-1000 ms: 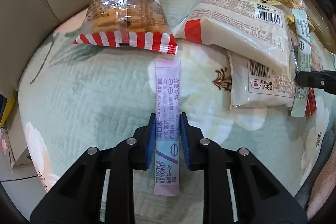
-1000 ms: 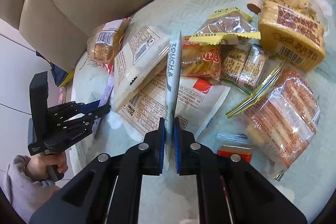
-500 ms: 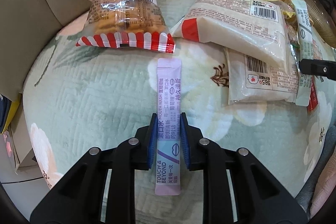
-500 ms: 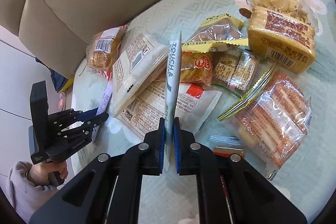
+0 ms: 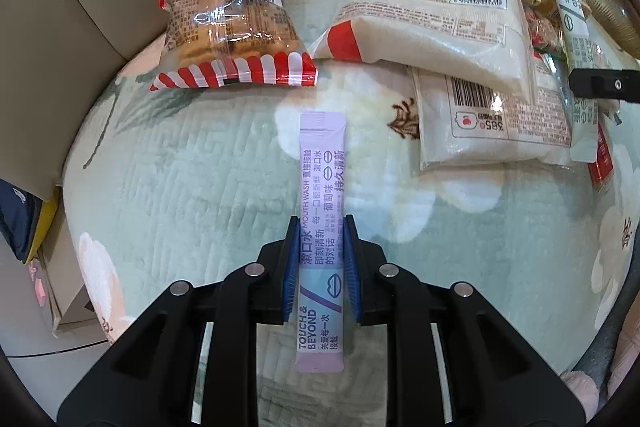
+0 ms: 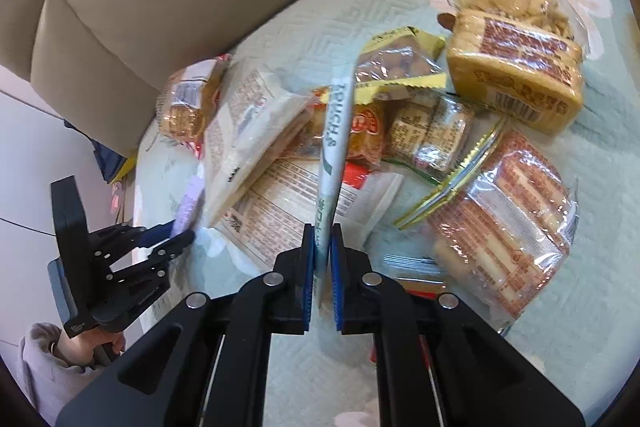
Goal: Organize snacks
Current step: 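Carry both held sticks over the gold plate with both tools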
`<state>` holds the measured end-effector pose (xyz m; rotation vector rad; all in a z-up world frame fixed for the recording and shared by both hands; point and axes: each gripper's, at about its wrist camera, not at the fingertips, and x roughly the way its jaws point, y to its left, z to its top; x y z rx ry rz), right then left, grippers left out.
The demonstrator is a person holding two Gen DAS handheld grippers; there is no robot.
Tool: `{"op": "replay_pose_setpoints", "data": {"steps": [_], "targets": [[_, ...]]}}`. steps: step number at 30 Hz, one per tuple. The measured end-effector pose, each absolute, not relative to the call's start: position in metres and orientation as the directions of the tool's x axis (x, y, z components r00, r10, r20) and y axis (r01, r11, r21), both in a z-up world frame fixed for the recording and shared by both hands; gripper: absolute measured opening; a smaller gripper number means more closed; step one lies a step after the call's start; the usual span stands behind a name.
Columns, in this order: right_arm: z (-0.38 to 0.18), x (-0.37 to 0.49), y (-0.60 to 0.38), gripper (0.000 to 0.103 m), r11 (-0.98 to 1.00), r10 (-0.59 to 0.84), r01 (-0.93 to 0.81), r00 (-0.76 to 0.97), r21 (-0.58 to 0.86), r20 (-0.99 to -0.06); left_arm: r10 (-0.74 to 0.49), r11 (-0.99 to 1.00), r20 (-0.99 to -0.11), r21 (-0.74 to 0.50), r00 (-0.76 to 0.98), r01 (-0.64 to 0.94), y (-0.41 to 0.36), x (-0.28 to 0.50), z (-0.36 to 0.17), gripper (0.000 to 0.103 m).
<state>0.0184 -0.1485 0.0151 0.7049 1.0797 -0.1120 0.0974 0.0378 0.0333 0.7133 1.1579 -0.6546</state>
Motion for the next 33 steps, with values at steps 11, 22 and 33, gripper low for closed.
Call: {"op": "replay_pose_setpoints", "data": {"steps": [11,22,33], "targets": [[0.021,0.007,-0.165,0.007,0.739,0.245,0.44,0.53,0.51,-0.812,-0.084,0.619,-0.938,0.215,0.336,0.755,0.026,0.073,0.055,0.02],[0.022,0.003,-0.167,0.007,0.728,0.238,0.467,0.514,0.502,-0.824,-0.111,0.746,-0.891,0.218,0.44,0.63,0.043,0.083,0.1,0.02],[0.071,-0.002,-0.174,0.007,0.764,0.2,0.392,0.612,0.513,-0.765,-0.088,0.814,-0.86,0.229,0.502,0.534,0.061,0.098,0.111,0.02]]}}
